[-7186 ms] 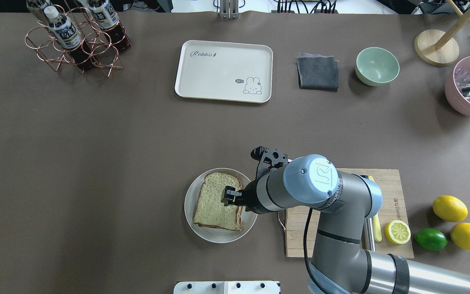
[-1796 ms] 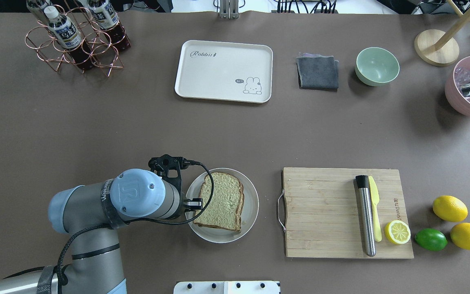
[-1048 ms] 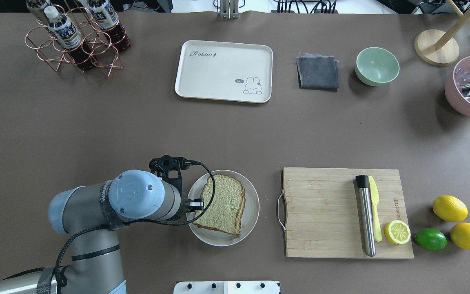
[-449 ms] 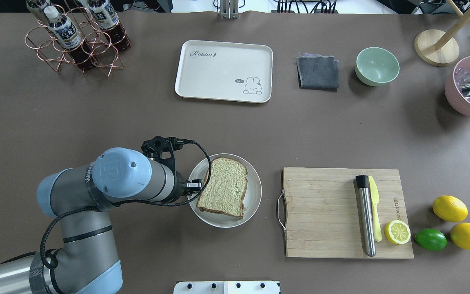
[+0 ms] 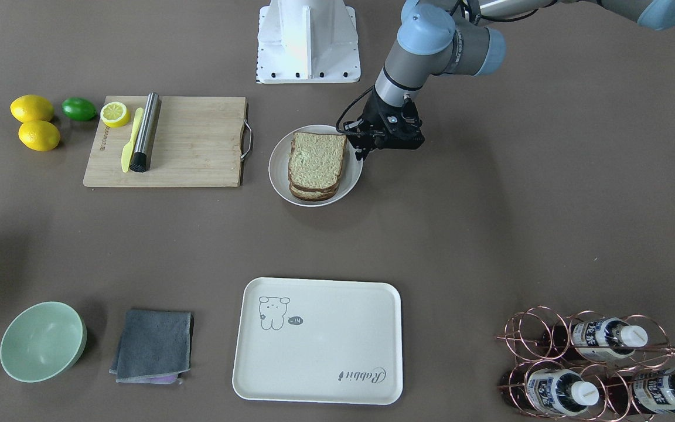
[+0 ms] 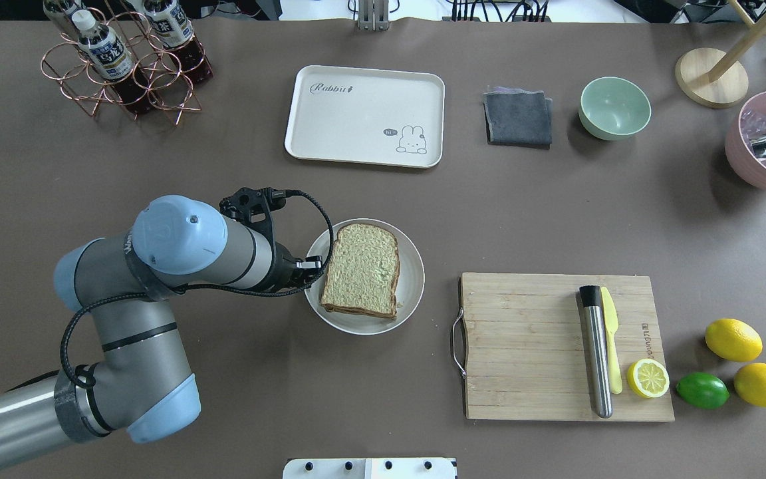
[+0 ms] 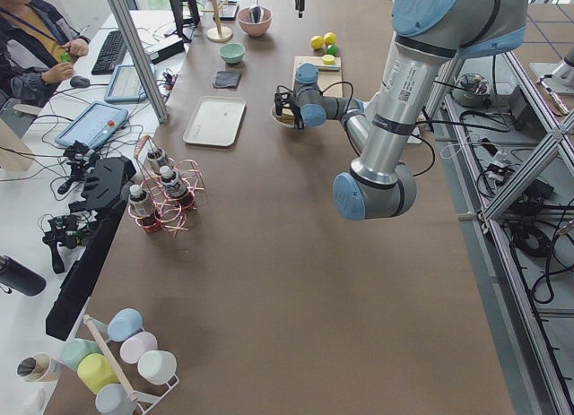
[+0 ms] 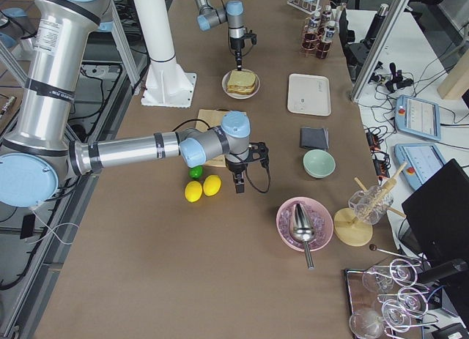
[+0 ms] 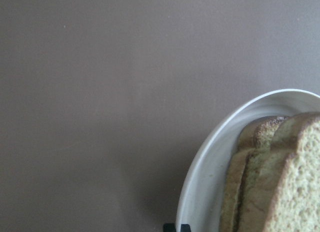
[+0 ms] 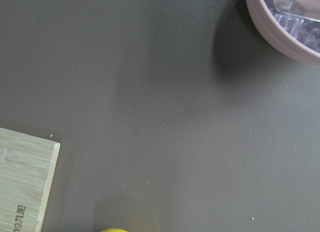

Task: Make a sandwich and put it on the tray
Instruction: 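Lift the plate with the left gripper and carry it onto the white tray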

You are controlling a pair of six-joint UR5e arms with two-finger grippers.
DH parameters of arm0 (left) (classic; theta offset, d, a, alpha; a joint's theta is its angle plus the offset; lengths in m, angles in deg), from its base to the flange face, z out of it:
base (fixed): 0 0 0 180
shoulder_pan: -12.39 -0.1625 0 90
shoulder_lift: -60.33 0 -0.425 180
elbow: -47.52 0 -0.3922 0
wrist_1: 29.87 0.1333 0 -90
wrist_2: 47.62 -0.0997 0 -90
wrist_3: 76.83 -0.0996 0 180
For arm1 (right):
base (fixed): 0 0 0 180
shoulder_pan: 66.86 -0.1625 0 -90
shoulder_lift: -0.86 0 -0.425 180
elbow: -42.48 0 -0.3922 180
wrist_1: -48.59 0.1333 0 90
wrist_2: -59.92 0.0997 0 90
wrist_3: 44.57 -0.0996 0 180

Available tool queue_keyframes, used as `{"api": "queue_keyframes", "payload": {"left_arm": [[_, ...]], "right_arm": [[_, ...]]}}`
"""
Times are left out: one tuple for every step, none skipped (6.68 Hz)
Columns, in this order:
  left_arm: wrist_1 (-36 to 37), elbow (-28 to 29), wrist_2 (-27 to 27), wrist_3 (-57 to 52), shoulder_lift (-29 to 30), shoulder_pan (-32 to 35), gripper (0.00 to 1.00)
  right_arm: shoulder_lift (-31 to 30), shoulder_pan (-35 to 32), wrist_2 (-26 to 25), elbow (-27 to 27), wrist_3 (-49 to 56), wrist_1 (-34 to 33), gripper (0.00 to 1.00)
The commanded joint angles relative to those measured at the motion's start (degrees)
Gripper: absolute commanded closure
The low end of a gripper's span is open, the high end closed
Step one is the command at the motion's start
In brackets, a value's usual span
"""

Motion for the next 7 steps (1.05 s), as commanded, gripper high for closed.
{"api": "queue_keyframes", "payload": {"left_arm": [[-1.85,7.76,3.85,-0.02,5.31,4.81,1.0],[-1.85,12.58,6.05,-0.37,9.26,8.14,1.0],[-2.11,18.63,8.68,-2.03,13.04,11.57,1.0],[-2.29,23.48,9.58,-2.92,16.47,13.43,1.0],[-5.94,29.7,10.63,-3.62,19.03,15.1,1.0],[-11.11,35.86,10.99,-4.24,20.88,15.99,1.0],[-11.25,40.7,12.56,-8.16,23.68,17.22,1.0]], "right_arm": [[-0.25,0.01,1.0,-0.05,-0.03,0.7,0.0],[0.18,-0.08,1.0,-0.14,-0.03,0.7,0.0],[0.36,0.01,1.09,-0.31,-0.03,0.7,0.0],[0.45,0.01,1.0,-0.31,-0.03,0.79,0.0],[0.45,0.01,1.0,-0.4,-0.03,0.79,0.0],[0.63,0.01,1.0,-0.4,-0.03,0.79,0.0],[0.71,0.01,0.91,-0.57,-0.03,0.79,0.0]]}}
